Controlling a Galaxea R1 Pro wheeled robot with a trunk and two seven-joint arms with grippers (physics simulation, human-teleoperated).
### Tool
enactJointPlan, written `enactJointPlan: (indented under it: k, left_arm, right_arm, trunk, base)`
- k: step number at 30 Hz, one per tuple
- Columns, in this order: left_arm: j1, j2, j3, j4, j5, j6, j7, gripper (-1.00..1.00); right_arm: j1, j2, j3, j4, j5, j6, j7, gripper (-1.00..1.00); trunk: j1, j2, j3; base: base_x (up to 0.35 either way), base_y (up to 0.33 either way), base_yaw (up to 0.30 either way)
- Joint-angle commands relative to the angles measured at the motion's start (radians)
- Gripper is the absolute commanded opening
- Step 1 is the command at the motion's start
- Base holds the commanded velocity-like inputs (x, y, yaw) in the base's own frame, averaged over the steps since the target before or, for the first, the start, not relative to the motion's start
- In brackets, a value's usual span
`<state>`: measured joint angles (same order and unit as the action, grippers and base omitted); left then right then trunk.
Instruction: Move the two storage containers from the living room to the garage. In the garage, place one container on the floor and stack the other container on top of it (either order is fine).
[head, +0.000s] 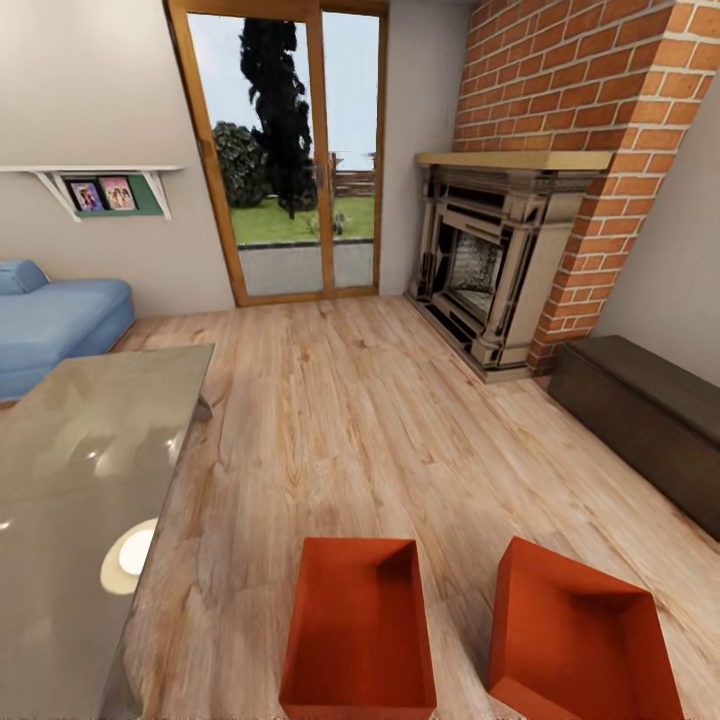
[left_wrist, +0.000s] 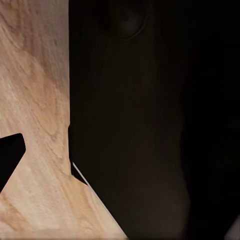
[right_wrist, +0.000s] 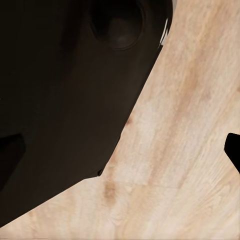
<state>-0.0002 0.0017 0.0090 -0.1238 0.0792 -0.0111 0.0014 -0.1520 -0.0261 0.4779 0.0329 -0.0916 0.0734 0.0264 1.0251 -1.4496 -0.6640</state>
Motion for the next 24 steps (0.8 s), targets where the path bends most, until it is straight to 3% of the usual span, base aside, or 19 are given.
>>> enactJointPlan:
  k: [1, 11, 14, 24]
  left_arm:
    - [0.000, 0.000, 0.000, 0.000, 0.008, -0.001, 0.000, 1.00]
    - [0.000, 0.001, 0.000, 0.000, 0.008, -0.001, 0.000, 1.00]
    - [0.000, 0.001, 0.000, 0.000, 0.008, -0.001, 0.000, 1.00]
    - [0.000, 0.001, 0.001, 0.000, 0.008, -0.001, 0.000, 1.00]
  right_arm:
    - [0.000, 0.000, 0.008, 0.001, -0.010, 0.002, 0.003, 1.00]
    - [0.000, 0.000, 0.008, 0.000, -0.011, 0.002, 0.003, 1.00]
    - [0.000, -0.003, 0.008, 0.000, -0.047, 0.003, 0.003, 1.00]
    - [0.000, -0.003, 0.008, 0.001, -0.063, 0.003, 0.003, 1.00]
  trunk:
    - [0.000, 0.000, -0.002]
    - [0.000, 0.000, -0.018]
    - [0.000, 0.000, -0.023]
    - [0.000, 0.000, -0.039]
  base:
    - [0.000, 0.000, 0.000]
    - [0.000, 0.000, 0.000]
    - [0.000, 0.000, 0.000]
    - [0.000, 0.000, 0.000]
